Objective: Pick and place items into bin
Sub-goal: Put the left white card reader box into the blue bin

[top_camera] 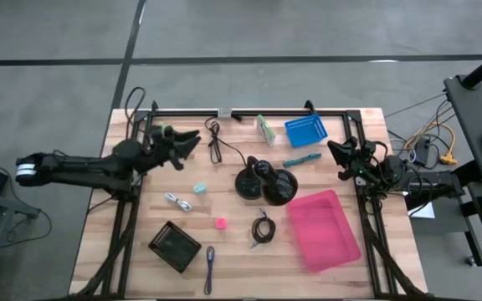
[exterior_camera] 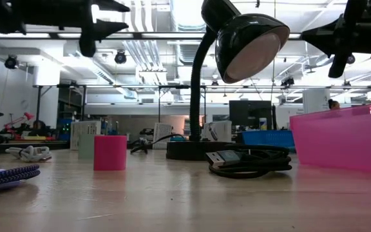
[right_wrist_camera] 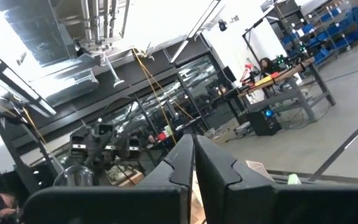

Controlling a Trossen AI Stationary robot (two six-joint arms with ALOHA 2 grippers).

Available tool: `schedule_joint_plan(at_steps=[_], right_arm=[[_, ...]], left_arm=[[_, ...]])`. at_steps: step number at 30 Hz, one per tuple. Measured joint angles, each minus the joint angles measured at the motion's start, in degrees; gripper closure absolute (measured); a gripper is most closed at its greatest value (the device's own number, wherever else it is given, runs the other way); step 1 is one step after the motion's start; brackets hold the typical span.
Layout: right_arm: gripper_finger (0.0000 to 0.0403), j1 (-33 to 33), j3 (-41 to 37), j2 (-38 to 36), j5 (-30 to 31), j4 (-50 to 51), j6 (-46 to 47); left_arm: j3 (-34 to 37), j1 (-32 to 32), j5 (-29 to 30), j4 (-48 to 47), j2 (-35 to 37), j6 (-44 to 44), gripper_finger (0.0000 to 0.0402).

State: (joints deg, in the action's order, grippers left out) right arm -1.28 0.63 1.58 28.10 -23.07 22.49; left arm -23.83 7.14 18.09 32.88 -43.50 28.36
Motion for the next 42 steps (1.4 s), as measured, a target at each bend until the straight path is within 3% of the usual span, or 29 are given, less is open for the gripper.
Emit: schedule_joint_plan(at_steps=[11,20,27,34,42], right_arm=[[0.0394,0.0,0.0,0.0,-0.1,0.1,-4.6],[0.0394,0.0,0.0,0.0,0.0,0.0,-5.9],[0.0394,0.0,0.0,0.0,0.0,0.0,-6.0],[0.0394,0.0,0.0,0.0,0.0,0.1,-5.4],[0.0394,0.0,0.0,0.0,0.0,0.1,-2.9]], left_arm=[[-14.3,0.8,-5.6,-32.8,-3.9,-2.3,0.0238],[-27.1,2.6,-6.0,-59.7,-3.6,-9.6,0.0238],[-36.8,7.5,-6.2,-80.6,-8.9,-11.2,0.0238],[-43.0,12.3,-7.5,-90.6,-18.0,-15.2,0.0238],[-49.8,18.5,-14.2,-98.7,-30.3,-19.6,0.0238]])
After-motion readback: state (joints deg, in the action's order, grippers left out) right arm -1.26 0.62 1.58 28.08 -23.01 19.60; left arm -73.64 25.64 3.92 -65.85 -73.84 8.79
